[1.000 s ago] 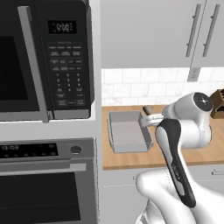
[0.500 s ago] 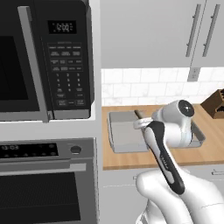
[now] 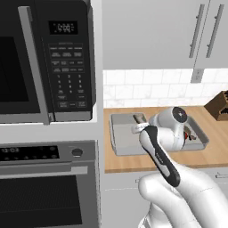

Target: Place one bell pepper and one fish in each tupperware on the nearby counter, to pack two identical lunches.

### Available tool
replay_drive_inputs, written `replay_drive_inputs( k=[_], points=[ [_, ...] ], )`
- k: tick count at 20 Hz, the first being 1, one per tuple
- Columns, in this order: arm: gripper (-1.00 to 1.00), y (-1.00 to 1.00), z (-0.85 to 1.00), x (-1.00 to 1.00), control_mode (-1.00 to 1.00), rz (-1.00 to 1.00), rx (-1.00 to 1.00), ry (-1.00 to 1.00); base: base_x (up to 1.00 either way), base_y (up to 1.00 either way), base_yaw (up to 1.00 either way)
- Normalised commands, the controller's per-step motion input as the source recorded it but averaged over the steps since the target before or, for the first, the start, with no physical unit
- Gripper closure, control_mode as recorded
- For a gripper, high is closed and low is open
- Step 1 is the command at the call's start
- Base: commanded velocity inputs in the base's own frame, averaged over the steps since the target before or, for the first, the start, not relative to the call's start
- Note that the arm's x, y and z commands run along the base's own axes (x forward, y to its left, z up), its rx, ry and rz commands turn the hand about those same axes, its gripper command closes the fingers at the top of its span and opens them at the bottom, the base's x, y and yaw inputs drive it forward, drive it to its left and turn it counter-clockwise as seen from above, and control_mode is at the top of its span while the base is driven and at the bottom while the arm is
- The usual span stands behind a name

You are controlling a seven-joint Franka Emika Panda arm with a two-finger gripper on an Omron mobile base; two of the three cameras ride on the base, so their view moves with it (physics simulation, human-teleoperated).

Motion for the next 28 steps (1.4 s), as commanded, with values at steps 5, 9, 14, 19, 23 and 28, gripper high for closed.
replay_drive_inputs(
  k=[5, 9, 14, 19, 23, 28],
  points=[
    [1.00, 0.00, -0.39, 0.31, -1.00, 0.01, 0.00, 0.00, 0.00, 0.00, 0.00],
    [1.00, 0.00, -0.34, 0.28, -1.00, 0.01, 0.00, 0.00, 0.00, 0.00, 0.00],
    [1.00, 0.00, -0.44, 0.16, -1.00, 0.01, 0.00, 0.00, 0.00, 0.00, 0.00],
    [1.00, 0.00, -0.57, 0.25, -1.00, 0.00, 0.00, 0.00, 0.00, 0.00, 0.00],
    [1.00, 0.01, -0.51, 0.38, -1.00, 0.00, 0.00, 0.00, 0.00, 0.00, 0.00],
    [1.00, 0.04, -0.49, 0.44, -1.00, 0.00, 0.00, 0.00, 0.00, 0.00, 0.00]
  ],
)
